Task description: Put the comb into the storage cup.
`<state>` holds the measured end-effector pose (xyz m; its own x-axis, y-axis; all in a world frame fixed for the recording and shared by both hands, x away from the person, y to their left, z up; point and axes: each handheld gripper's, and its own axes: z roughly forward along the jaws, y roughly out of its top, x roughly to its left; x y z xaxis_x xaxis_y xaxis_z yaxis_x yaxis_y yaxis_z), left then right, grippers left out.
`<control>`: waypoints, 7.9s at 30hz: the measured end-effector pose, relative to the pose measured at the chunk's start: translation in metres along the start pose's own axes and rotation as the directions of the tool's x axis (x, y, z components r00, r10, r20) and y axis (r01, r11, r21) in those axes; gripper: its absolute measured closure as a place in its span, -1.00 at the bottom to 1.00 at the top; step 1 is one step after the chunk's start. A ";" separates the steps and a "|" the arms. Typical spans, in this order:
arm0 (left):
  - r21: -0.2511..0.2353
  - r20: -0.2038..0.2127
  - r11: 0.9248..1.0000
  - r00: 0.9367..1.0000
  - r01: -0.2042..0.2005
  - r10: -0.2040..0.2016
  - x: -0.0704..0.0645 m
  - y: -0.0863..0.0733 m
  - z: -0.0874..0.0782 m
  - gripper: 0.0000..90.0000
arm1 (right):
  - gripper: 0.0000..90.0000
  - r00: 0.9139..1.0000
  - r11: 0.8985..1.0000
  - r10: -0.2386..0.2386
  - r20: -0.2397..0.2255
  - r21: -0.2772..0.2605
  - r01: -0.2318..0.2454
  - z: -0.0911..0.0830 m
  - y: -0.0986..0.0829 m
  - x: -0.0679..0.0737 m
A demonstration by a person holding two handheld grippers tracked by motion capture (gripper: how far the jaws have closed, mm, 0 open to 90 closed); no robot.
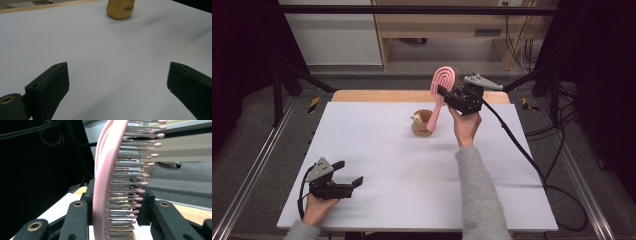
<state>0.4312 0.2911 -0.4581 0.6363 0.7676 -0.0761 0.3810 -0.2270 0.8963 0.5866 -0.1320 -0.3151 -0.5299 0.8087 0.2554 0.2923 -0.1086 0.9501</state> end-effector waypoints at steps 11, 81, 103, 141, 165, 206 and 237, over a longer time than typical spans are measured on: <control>0.002 0.007 1.000 1.000 0.000 0.000 0.000 0.000 0.001 -0.91 | 0.40 1.000 1.000 0.007 0.022 -0.013 -0.006 0.005 0.006 -0.003; 0.022 0.010 1.000 1.000 -0.001 0.001 0.001 -0.002 0.003 -0.91 | 0.40 0.991 0.999 0.033 0.133 0.009 -0.035 0.064 -0.011 -0.011; 0.024 0.009 1.000 1.000 -0.003 0.003 0.000 -0.001 0.004 -0.91 | 0.40 0.987 0.996 0.064 0.148 0.048 -0.072 0.074 -0.037 -0.013; 0.030 0.007 1.000 1.000 -0.006 0.006 -0.001 -0.001 0.004 -0.91 | 0.39 0.980 0.991 0.120 0.157 0.046 -0.129 0.072 -0.056 -0.023; 0.031 0.007 0.999 1.000 -0.007 0.006 -0.001 -0.001 0.004 -0.91 | 0.25 0.980 0.995 0.043 0.193 0.084 -0.060 0.071 -0.056 -0.027; 0.036 0.002 0.999 1.000 -0.010 0.010 0.000 -0.001 0.005 -0.91 | -0.91 0.992 0.987 -0.109 0.057 0.122 0.101 0.033 -0.059 -0.027; 0.038 0.010 0.999 1.000 -0.004 0.003 -0.001 0.000 0.006 -0.96 | -1.00 0.973 0.972 -0.208 -0.098 0.094 0.217 -0.024 -0.064 0.004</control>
<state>0.4343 0.2864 -0.4610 0.6444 0.7608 -0.0774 0.4037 -0.2525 0.8794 0.5466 -0.1362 -0.3703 -0.6545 0.7529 0.0689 0.2440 0.1241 0.9618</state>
